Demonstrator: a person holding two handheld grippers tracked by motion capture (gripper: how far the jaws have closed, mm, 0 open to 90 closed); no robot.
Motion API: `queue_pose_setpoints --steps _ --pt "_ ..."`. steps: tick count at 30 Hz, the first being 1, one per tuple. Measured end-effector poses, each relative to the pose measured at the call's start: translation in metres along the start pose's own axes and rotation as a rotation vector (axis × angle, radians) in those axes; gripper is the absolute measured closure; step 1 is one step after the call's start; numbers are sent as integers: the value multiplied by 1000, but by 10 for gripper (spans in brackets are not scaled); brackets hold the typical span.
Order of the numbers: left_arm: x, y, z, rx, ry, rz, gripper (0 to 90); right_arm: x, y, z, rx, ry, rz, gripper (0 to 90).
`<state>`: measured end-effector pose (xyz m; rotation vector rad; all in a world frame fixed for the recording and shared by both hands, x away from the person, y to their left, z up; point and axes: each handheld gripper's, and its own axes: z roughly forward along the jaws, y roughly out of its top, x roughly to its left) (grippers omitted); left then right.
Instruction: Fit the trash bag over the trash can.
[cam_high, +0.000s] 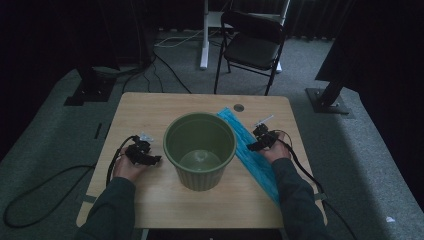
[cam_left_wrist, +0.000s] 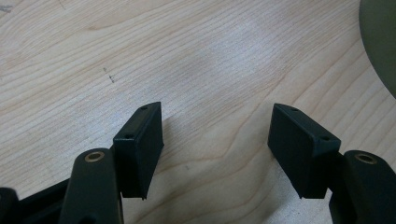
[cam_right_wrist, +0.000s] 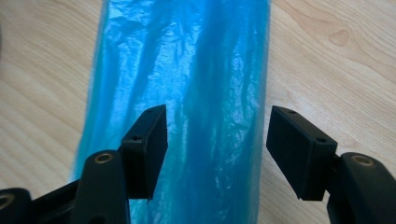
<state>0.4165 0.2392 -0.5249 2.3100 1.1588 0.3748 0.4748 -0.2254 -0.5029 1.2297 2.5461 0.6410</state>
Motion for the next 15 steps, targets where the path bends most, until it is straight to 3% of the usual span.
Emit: queue_pose_setpoints --steps 7,15 --pt "0 0 0 3 0 2 354 -4 3 9 13 8 27 371" --pt "0 1 0 7 -1 -2 359 -4 4 14 10 2 11 370"
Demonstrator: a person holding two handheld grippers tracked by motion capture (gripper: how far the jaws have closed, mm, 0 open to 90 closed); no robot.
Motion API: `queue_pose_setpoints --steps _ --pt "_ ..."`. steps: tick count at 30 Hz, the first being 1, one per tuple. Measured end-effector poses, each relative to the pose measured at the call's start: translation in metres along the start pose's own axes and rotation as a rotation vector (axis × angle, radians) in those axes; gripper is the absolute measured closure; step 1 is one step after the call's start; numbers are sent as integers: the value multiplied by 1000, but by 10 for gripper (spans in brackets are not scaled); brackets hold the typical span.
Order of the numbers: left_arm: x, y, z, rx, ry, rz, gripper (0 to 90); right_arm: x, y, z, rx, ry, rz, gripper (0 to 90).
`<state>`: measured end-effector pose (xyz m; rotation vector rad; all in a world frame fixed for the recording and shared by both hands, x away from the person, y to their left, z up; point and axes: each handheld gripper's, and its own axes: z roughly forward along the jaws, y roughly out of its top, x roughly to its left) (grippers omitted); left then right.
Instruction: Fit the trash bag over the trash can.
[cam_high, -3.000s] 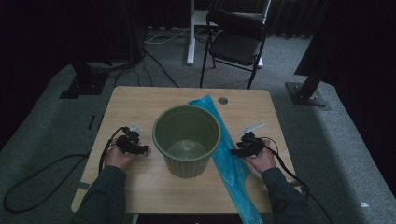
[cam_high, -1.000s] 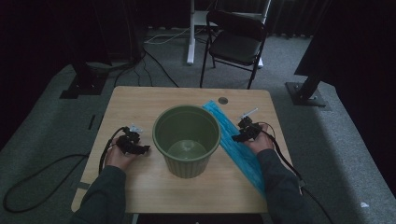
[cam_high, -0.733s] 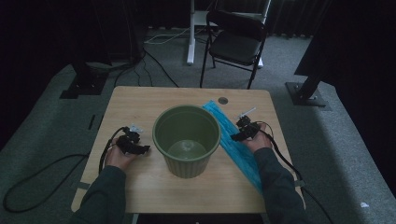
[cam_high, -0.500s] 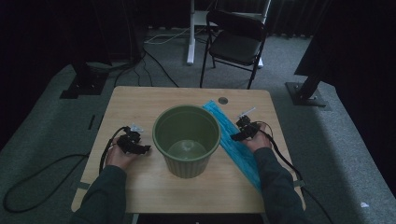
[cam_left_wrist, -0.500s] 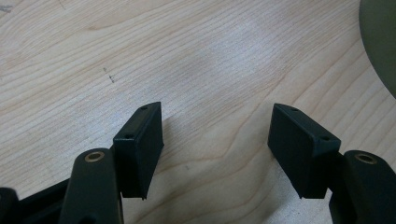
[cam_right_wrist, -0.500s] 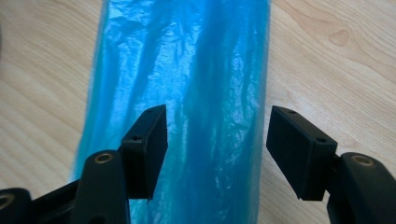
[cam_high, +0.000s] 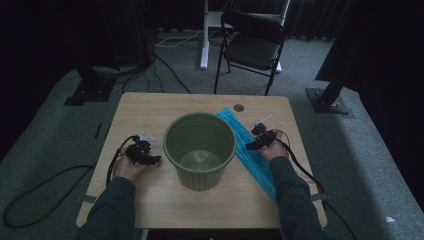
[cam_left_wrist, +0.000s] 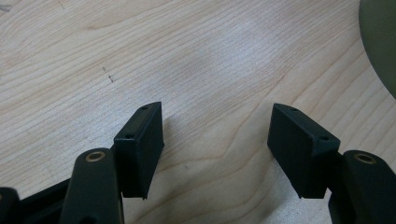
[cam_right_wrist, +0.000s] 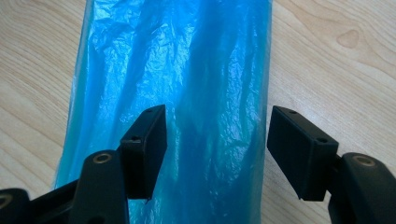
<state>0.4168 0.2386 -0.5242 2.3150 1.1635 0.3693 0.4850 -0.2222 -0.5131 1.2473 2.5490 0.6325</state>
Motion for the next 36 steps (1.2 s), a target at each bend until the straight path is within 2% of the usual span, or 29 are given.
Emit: queue_pose_setpoints --steps 7,13,16,18,19,20,24,29,36 --pt "-1 -1 0 0 6 -10 363 1 0 4 15 -19 -9 423" --pt "-1 -1 -1 3 9 -11 362 1 1 5 14 -5 -9 499" --pt "-1 -1 -1 5 9 -9 361 0 1 5 19 29 -2 591" --pt "-1 -1 -1 4 9 -8 360 0 2 4 20 30 -7 624" --pt "-1 -1 -1 4 7 -6 356 1 2 4 26 36 -13 709" --pt "-1 -1 -1 6 6 -3 345 2 2 4 29 37 -15 751" --pt "-2 -1 0 10 -3 8 302 3 2 3 34 48 -44 872" --pt "-2 -1 0 11 -9 17 281 4 1 -2 19 64 -71 893" --pt "-3 -1 1 8 -11 18 268 1 4 -24 -34 98 -102 894"
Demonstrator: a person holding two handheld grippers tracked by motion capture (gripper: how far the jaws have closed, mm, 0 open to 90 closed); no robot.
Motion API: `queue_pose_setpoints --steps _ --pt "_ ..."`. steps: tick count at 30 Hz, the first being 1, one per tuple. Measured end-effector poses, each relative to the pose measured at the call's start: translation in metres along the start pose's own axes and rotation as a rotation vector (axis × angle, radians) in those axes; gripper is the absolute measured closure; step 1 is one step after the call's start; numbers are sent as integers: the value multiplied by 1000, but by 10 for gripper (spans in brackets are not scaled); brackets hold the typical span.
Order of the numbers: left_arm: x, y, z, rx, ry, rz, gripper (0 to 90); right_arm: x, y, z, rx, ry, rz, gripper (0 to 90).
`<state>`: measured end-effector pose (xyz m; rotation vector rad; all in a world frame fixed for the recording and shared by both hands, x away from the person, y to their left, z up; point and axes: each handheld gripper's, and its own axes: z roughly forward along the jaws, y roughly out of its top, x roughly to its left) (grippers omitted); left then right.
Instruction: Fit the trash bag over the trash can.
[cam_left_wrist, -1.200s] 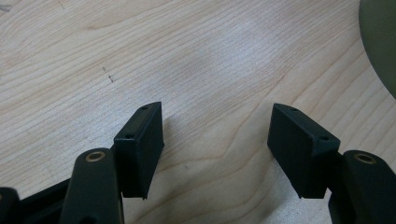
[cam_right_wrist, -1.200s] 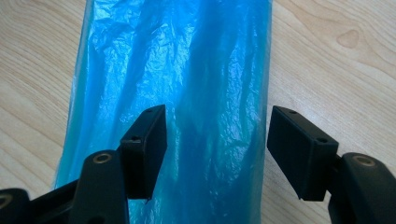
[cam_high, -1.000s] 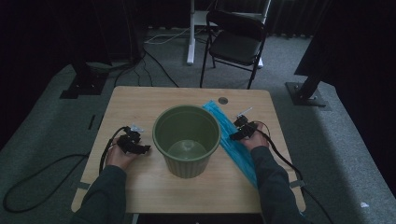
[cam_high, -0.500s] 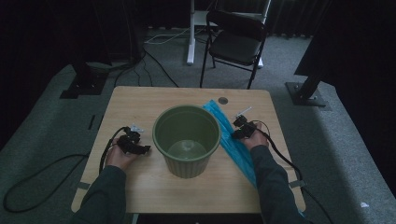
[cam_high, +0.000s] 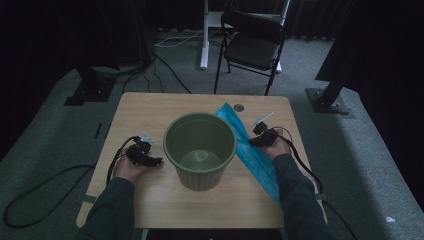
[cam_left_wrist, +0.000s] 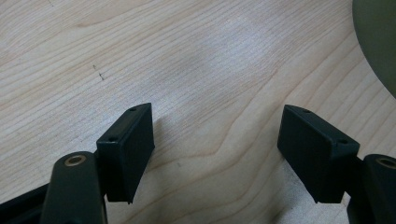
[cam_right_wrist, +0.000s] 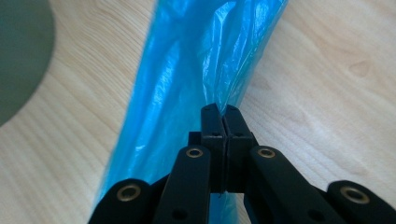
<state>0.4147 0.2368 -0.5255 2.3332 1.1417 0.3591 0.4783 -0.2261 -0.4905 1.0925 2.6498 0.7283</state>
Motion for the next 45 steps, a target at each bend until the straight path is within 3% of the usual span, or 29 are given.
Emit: queue_pose_setpoints --steps 9,24,33,36,45 --pt "0 2 0 16 5 0 266 1 6 -27 -51 25 -57 894" --pt "1 1 -1 14 10 -15 292 -10 15 -90 -162 53 -90 895" --pt "2 1 -2 13 23 -35 345 0 27 -123 -166 63 -171 893" --pt "3 1 -3 12 24 -34 382 2 30 -131 -170 64 -186 893" --pt "3 1 -3 13 22 -33 386 3 38 -158 -186 67 -231 893"
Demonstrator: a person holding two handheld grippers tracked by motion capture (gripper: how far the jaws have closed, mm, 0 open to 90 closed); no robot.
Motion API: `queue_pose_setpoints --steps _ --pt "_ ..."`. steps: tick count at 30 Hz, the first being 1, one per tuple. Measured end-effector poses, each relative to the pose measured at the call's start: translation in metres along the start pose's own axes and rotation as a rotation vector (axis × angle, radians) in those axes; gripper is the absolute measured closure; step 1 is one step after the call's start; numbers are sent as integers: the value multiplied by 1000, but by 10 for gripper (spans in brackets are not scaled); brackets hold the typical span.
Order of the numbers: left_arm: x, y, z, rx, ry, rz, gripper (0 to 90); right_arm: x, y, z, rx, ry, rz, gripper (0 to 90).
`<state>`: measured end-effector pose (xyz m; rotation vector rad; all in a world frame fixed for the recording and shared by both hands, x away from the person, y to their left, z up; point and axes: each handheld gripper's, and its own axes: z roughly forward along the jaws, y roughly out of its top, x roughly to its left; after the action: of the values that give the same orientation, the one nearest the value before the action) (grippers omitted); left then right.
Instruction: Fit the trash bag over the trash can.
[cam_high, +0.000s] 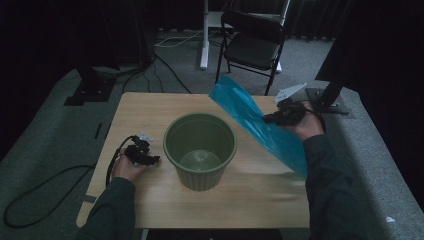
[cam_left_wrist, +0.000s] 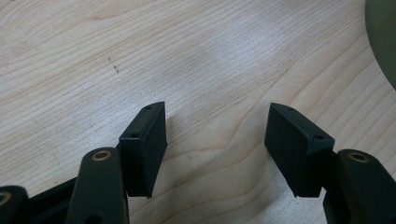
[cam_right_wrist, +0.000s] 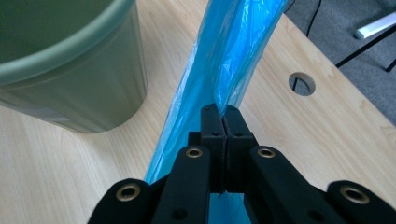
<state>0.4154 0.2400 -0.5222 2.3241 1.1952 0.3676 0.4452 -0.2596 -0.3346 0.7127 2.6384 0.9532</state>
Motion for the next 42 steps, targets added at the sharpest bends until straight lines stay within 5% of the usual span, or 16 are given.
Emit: queue_pose_setpoints --steps 10,20,31,42 --pt "0 0 0 1 -1 1 385 12 15 -26 -56 35 -75 893" --pt "0 -1 0 -2 0 2 385 43 36 -38 -75 96 -201 893" --pt "0 -1 0 -4 -2 4 384 77 56 -12 8 169 -330 892" --pt "0 -1 0 -3 -3 4 384 92 61 14 40 219 -358 889"
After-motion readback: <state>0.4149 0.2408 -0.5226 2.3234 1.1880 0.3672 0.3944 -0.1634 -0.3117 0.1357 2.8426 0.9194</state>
